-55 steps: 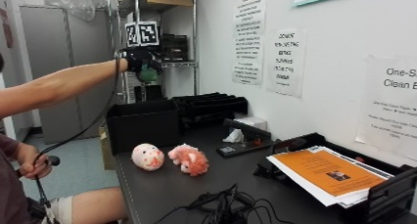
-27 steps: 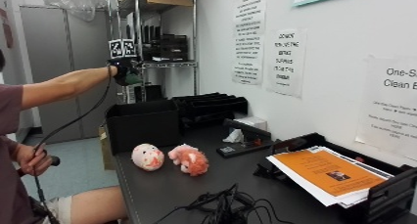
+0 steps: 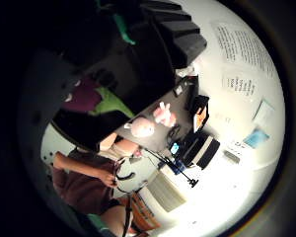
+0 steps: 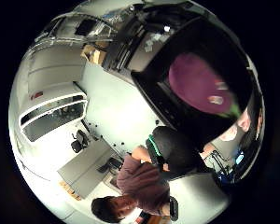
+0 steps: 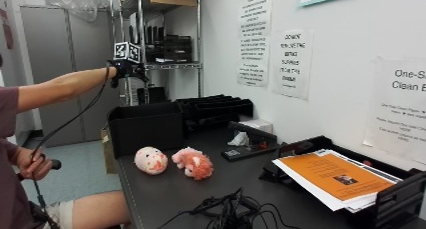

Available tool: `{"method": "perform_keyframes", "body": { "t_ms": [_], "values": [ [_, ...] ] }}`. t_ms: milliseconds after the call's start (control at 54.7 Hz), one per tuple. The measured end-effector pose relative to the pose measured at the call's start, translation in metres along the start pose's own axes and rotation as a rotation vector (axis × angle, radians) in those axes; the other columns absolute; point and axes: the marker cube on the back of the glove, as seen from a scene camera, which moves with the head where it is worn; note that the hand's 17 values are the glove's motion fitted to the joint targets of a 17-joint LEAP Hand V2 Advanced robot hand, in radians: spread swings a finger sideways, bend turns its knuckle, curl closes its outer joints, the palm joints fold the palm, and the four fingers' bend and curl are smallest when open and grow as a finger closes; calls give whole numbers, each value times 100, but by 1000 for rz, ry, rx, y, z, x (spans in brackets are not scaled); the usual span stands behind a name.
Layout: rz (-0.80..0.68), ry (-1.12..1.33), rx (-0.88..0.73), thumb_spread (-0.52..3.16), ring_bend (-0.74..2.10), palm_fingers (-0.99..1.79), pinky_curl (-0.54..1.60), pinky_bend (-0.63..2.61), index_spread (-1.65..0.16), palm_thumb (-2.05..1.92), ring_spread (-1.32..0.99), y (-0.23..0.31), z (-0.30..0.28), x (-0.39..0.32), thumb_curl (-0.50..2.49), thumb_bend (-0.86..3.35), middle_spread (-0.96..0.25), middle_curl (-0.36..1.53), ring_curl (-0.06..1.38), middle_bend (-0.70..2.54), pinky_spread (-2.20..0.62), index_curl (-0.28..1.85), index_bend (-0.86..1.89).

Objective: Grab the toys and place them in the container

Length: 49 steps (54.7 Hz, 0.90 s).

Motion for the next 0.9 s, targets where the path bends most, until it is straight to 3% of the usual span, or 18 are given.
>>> {"method": "perform_keyframes", "body": {
  "t_ms": [128, 311, 512, 676, 895],
  "values": [
    [-16, 18, 58, 110, 84, -38, 45, 118, -17, 14, -12, 18, -12, 32, 62, -4, -4, 57, 41, 25, -2, 45, -1],
    [167, -8, 80, 118, 72, -28, 40, 108, -15, 12, -6, 25, -34, 75, 52, -2, -1, 52, 36, 19, 3, 31, 2],
    [288, -23, 70, 121, 67, -22, 36, 98, -15, 13, -5, 55, -16, 167, 46, -2, 0, 49, 34, 18, 5, 23, 5],
    [302, -112, 10, 123, 66, -19, 35, 93, -16, 14, -5, 61, 35, 237, 43, -1, -1, 46, 33, 18, 5, 19, 6],
    [338, -142, -156, 126, 61, -28, 34, 89, -18, 21, -7, 36, 158, 312, 41, -1, -4, 42, 32, 15, 3, 15, 4]
  ]
}}
